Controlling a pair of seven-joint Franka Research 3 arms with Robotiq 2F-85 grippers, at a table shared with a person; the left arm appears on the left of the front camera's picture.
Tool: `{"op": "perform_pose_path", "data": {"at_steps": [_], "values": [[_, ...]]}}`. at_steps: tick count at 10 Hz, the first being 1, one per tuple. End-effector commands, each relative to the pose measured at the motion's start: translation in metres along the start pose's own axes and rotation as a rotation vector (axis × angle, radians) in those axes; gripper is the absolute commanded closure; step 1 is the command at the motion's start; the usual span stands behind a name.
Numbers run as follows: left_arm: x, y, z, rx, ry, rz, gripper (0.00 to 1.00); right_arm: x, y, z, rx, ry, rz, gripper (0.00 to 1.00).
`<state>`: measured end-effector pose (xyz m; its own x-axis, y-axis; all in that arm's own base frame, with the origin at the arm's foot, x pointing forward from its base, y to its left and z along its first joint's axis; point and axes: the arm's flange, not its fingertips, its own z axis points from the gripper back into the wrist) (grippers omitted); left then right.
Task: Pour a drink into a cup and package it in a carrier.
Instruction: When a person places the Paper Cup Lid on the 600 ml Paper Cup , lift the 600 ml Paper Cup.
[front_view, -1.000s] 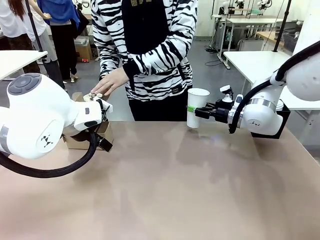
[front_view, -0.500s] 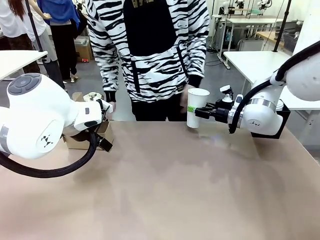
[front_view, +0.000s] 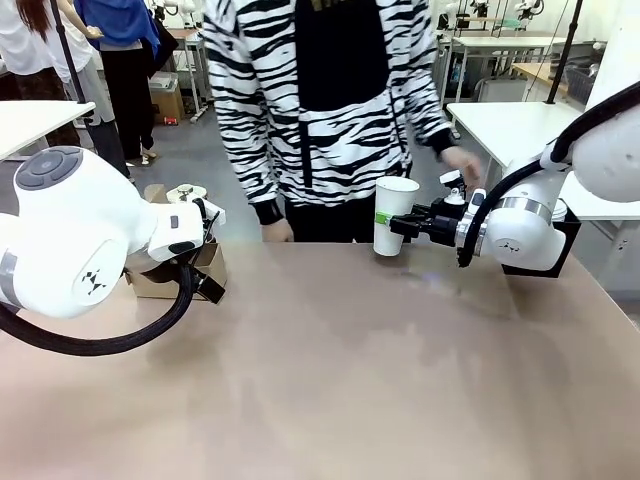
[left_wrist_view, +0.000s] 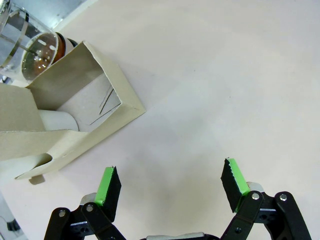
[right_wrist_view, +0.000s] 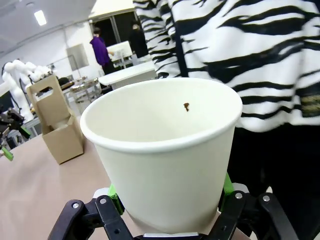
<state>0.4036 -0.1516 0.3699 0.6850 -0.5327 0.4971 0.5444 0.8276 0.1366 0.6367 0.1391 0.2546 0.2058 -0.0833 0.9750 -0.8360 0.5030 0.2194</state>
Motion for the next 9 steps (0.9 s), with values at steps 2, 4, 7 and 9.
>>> {"op": "perform_pose_path", "data": {"at_steps": [2,4,7,9], "values": [[0.0000,-0.0002,0.0005,-0.002,-0.001,0.000,0.00,0.0023,0.0024,-0.0010,0.002,-0.001,0.000,0.19],[0.0000,-0.0002,0.0005,-0.002,-0.001,0.000,0.00,0.0023,0.0024,-0.0010,0.002,-0.001,0.000,0.19],[0.0000,-0.0002,0.0005,-0.002,-0.001,0.000,0.00,0.0023,0.0024,-0.0010,0.002,-0.001,0.000,0.19],[0.0000,-0.0002,0.0005,-0.002,-0.001,0.000,0.00,0.0023,0.0024,-0.0010,0.002,-0.001,0.000,0.19]]}}
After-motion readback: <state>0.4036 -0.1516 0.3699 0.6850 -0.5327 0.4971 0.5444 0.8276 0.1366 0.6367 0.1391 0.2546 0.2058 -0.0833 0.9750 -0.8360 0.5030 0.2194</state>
